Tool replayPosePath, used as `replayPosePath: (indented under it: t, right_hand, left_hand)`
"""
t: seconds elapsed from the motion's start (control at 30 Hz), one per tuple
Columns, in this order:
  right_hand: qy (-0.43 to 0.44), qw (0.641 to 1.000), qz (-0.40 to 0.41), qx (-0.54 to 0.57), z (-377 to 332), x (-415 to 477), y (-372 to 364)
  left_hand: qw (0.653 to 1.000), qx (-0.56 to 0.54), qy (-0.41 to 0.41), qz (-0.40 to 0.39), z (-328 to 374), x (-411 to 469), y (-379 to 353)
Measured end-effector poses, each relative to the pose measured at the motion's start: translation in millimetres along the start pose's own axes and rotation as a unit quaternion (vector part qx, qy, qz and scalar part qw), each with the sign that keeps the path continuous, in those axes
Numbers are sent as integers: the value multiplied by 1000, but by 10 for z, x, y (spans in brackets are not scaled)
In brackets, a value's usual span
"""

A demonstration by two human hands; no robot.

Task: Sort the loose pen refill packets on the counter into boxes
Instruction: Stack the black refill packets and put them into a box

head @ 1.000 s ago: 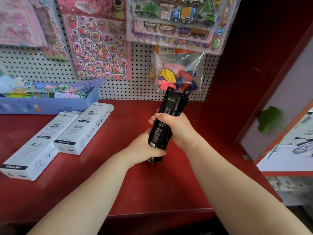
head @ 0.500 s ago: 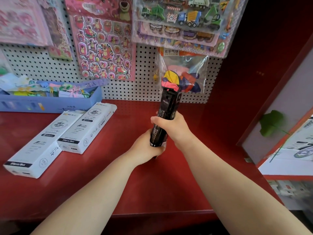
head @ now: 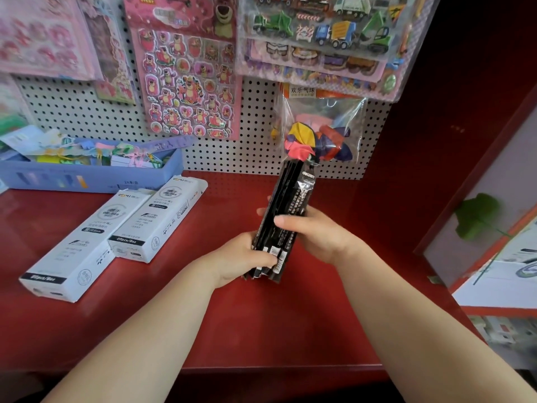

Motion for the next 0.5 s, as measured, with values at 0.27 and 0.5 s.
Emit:
replayPosePath:
  t: [0.27, 0.5]
  right_hand:
    - [50, 993, 64, 87, 202, -3, -14]
    - [78, 943, 185, 265, 360, -80, 113]
  left_hand:
    - [1000, -2, 17, 1, -21, 19, 12]
    - [996, -6, -15, 86, -56, 1, 40]
Point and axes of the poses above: each hand's wrist, its own x-axis towards the middle knuckle, its own y-axis out of the back of the hand, z = x × y, the point moved 8 cm from there along x, towards the middle knuckle, and after that the axes turned 14 degrees about -z, right-handed, at the moved point
